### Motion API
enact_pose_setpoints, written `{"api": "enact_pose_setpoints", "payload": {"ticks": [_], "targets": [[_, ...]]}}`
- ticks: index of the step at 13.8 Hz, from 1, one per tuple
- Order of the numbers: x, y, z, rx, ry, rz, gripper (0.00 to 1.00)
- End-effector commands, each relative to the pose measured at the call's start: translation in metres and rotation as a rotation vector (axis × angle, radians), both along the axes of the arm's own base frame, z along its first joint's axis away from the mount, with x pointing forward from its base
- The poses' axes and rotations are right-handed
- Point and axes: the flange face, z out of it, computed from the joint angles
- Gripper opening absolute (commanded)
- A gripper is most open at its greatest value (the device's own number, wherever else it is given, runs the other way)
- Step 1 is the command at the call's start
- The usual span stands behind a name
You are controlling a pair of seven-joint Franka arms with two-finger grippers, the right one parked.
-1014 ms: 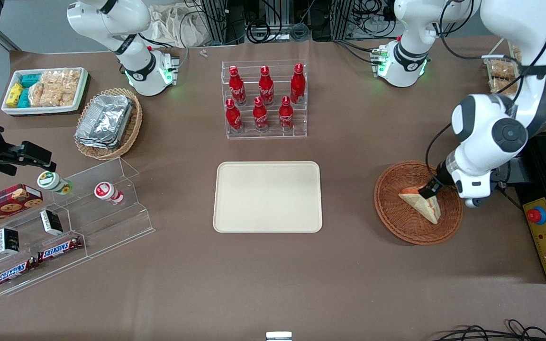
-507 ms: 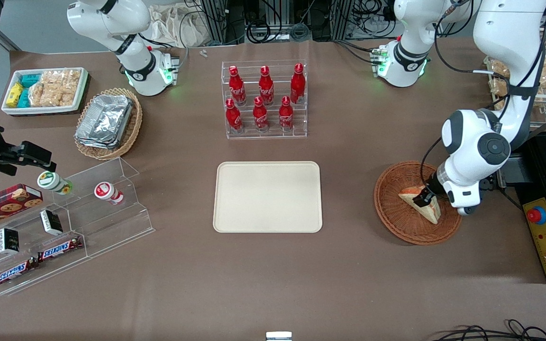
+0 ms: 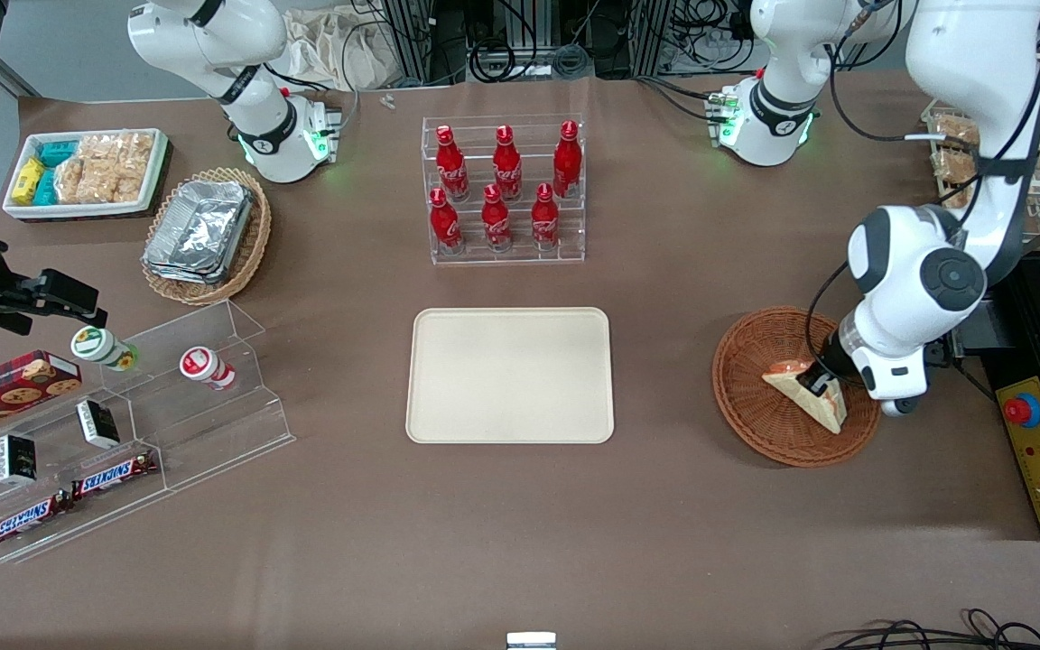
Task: Place sandwich from basket to tray
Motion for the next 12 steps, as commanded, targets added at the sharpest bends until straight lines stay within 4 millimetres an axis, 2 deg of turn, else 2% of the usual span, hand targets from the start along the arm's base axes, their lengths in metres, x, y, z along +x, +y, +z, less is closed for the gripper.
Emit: {"api": "enact_pose_setpoints", "payload": {"ticks": [1, 3, 6, 8, 10, 12], "targets": [[-0.008, -0.065, 0.082, 0.008, 0.063, -0.165, 0.0], [-0.018, -0.128, 0.107, -0.006, 0.069, -0.29, 0.0], [-0.041, -0.22, 0.103, -0.054, 0.002, -0.472, 0.0], [-0.052, -0.274, 0.076, -0.108, -0.04, -0.559, 0.0], [-0.069, -0.321, 0.037, -0.123, -0.054, -0.653, 0.0], [-0.069, -0.338, -0.008, -0.105, -0.078, -0.72, 0.0]]}}
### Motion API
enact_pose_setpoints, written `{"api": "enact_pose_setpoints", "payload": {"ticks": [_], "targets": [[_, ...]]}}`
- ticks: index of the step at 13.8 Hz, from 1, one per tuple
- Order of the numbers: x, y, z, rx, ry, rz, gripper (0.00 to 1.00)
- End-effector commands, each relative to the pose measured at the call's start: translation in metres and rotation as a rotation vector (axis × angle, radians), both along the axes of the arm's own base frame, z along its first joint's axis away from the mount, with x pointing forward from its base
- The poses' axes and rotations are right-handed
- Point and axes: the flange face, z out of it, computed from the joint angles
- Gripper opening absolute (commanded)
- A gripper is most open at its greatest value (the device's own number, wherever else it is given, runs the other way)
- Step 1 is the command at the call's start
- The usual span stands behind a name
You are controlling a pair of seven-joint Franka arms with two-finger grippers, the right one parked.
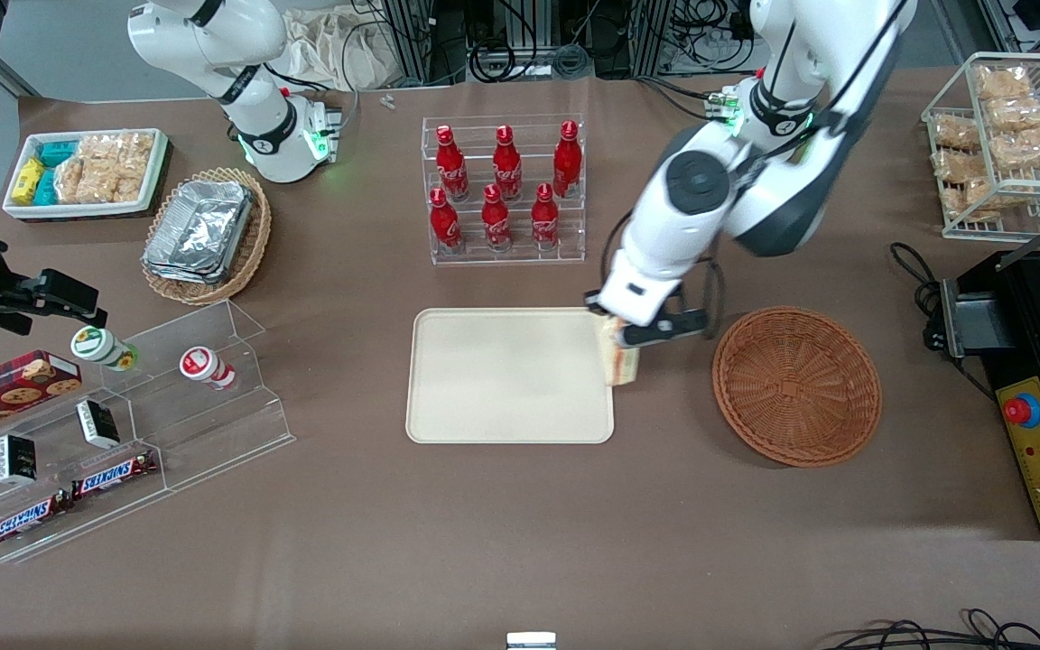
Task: Place sandwich from basket to tray
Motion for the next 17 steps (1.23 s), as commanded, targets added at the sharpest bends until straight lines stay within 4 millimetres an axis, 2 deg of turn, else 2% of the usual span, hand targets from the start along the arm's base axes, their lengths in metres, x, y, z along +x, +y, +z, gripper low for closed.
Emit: {"api": "enact_pose_setpoints", "payload": {"ticks": [1, 2, 4, 6, 7, 8, 9, 10, 11, 13, 15, 17], "targets": [[0.006, -0.024, -0.051, 0.002, -0.027, -0.089, 0.0], [0.005, -0.029, -0.064, 0.015, -0.024, -0.115, 0.0], [0.008, -0.027, -0.088, 0.065, -0.038, -0.169, 0.0], [0.007, -0.026, -0.102, 0.083, -0.031, -0.181, 0.17], [0.008, -0.025, -0.104, 0.084, -0.027, -0.165, 0.45], [0.01, -0.025, -0.101, 0.08, -0.03, -0.138, 0.84], [0.015, -0.027, -0.088, 0.067, -0.048, -0.091, 1.0], [0.018, -0.034, -0.072, 0.05, -0.066, -0.028, 1.0], [0.027, -0.036, -0.046, 0.022, -0.101, 0.06, 1.0], [0.037, -0.034, 0.019, -0.029, -0.182, 0.195, 1.0], [0.042, -0.012, 0.075, -0.028, -0.244, 0.245, 1.0], [0.047, 0.019, 0.118, 0.006, -0.278, 0.293, 1.0]]}}
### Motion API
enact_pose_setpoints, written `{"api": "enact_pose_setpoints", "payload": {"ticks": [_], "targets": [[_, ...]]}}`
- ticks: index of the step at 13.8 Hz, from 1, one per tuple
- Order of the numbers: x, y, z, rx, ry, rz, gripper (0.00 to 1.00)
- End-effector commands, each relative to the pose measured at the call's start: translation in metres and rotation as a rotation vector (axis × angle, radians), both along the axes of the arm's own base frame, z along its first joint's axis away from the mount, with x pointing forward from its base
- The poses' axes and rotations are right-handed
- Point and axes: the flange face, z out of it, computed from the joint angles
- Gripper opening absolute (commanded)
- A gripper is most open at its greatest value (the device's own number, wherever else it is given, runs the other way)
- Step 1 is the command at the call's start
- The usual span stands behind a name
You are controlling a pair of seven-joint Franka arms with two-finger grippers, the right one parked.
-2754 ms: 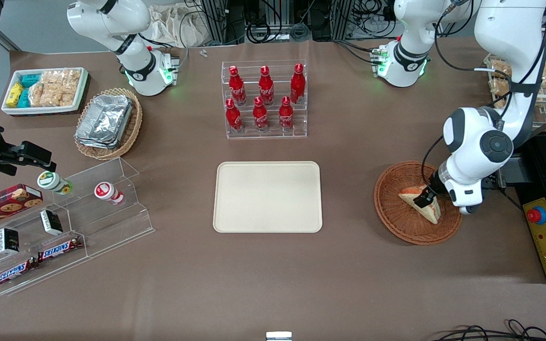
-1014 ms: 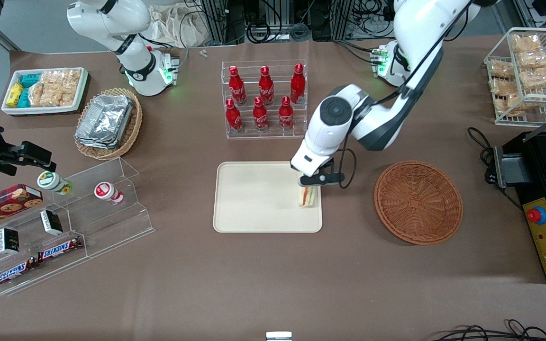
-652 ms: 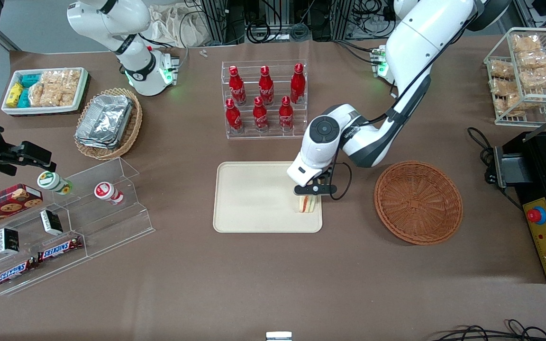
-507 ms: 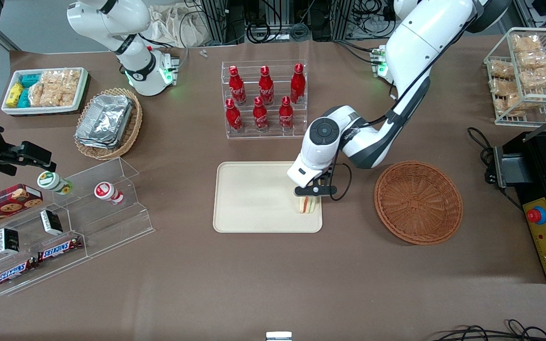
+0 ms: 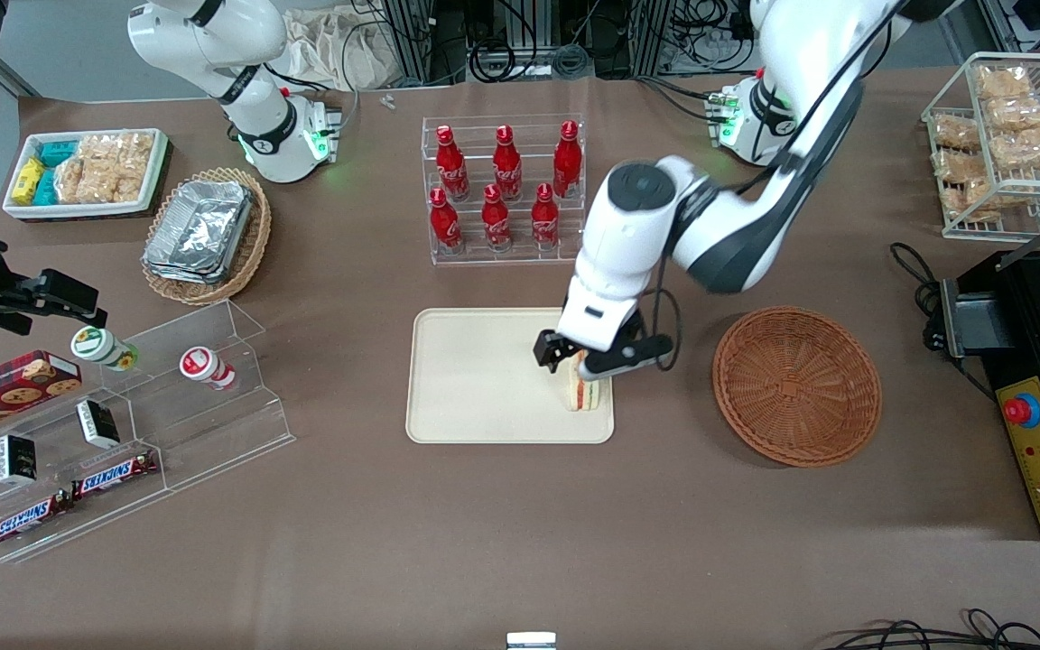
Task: Place sandwich from basket to tray
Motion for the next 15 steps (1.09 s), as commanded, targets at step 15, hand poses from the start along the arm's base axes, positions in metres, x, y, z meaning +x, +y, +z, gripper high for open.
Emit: {"api": "enact_pose_setpoints", "payload": {"ticks": [15], "targets": [[-0.056, 0.313, 0.211, 0.089, 0.336, -0.317, 1.0]]}}
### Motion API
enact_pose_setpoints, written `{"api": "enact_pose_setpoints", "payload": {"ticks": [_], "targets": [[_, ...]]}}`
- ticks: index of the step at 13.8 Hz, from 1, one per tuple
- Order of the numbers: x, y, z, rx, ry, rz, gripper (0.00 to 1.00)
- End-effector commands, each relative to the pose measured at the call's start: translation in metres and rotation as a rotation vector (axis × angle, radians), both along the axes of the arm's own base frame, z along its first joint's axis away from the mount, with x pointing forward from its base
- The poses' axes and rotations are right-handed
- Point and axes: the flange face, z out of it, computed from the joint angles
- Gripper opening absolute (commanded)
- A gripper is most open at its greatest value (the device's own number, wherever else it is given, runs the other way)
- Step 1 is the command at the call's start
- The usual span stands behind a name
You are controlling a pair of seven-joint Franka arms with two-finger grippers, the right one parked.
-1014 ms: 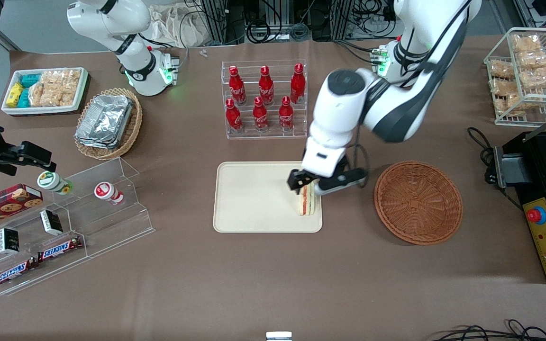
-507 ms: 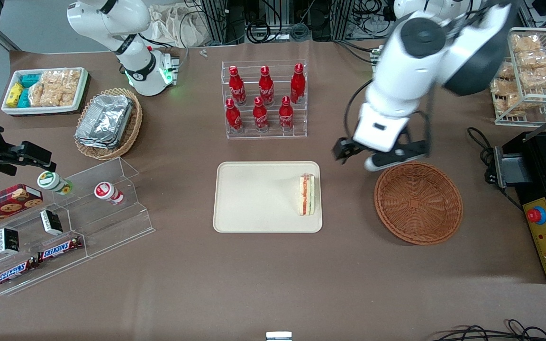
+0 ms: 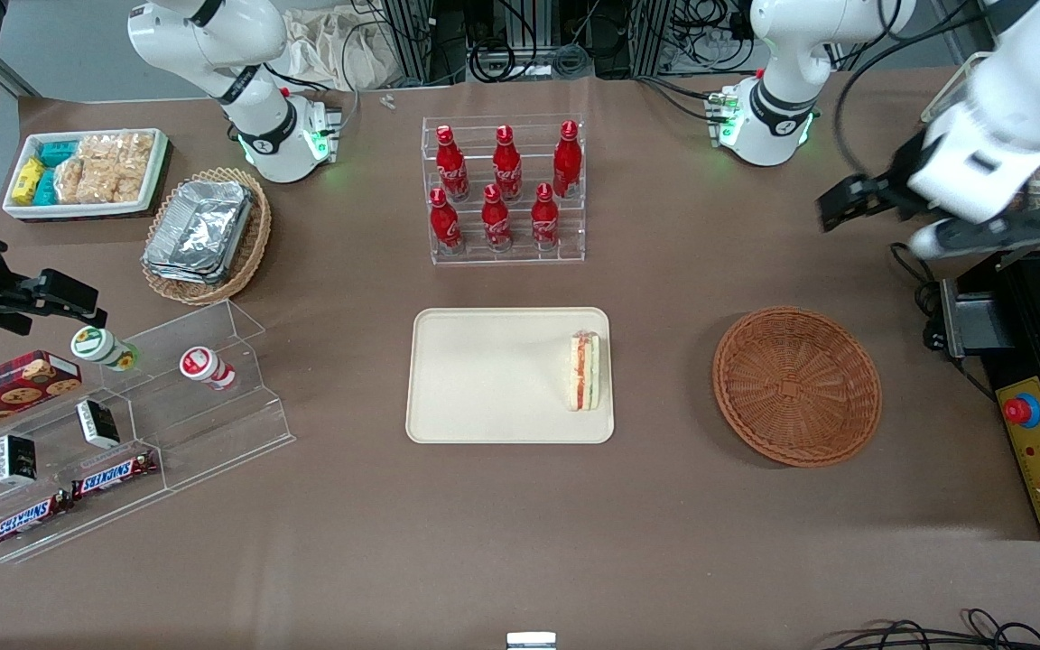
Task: Place sandwich from basket to tray
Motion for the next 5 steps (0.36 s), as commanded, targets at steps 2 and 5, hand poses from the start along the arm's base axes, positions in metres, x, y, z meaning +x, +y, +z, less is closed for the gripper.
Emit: {"api": "enact_pose_setpoints", "payload": {"ticks": [2, 5], "targets": [[-0.006, 0.008, 0.011, -0.007, -0.023, -0.045, 1.0], [0.009, 0.009, 0.015, -0.007, -0.036, -0.053, 1.0]]}}
